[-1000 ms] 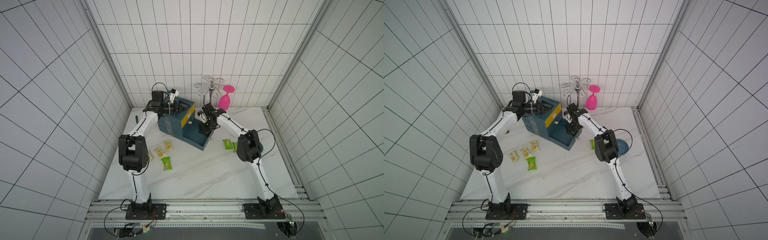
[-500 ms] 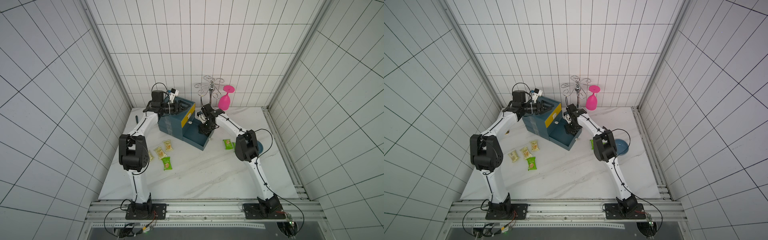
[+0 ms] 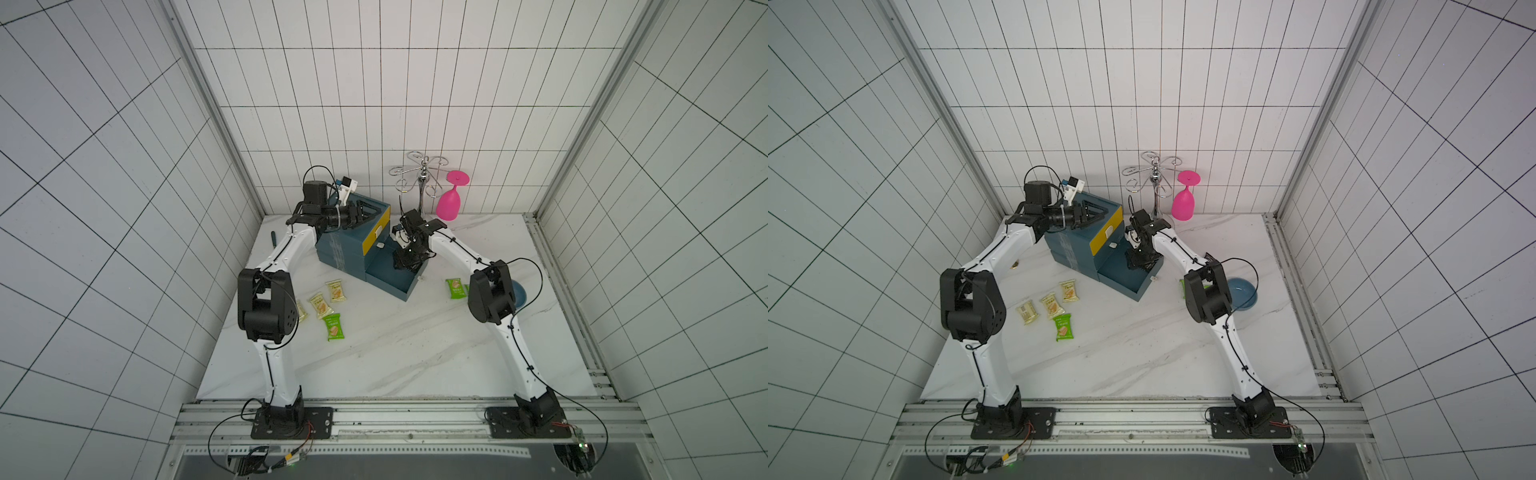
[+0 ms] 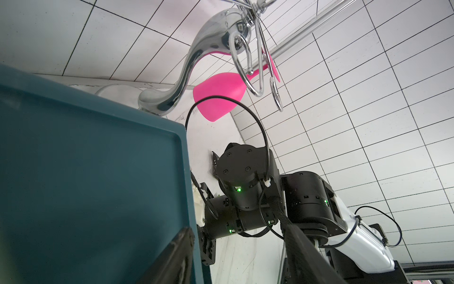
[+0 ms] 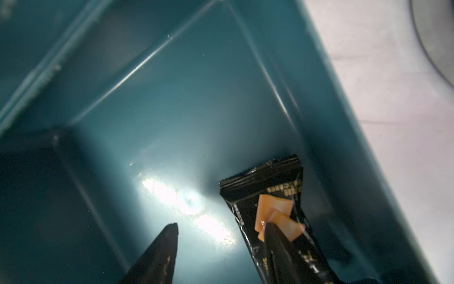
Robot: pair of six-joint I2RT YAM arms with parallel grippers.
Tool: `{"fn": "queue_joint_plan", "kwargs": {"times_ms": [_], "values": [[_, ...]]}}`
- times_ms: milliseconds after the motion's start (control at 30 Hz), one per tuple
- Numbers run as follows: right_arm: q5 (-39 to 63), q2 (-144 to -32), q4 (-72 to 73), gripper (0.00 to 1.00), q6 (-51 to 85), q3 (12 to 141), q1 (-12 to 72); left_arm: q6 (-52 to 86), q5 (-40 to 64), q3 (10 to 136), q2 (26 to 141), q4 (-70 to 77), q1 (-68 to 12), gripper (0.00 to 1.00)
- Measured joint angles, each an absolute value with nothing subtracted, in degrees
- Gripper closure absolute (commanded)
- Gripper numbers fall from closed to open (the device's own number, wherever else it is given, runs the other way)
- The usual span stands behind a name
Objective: Take the cookies out of the drawer
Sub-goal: Pick up the cookie from the drawer.
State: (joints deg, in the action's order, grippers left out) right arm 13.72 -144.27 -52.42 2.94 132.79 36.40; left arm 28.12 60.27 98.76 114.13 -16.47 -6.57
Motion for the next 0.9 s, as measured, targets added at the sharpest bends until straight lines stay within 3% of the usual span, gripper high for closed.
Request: {"fn": "queue_joint_plan", "kwargs": {"times_ms": [567,900], "values": [[20.3,-144.2,-51.9,0.41,6.1,132.0,36.5,28.9,60.3,98.5,114.1,-15.6,-6.4,0.36],[21.9,-138.1,-49.7,0.33,6.5,124.1,37.2,29.0,60.2,98.1,113.9,-15.2,-6.3,0.36]]}}
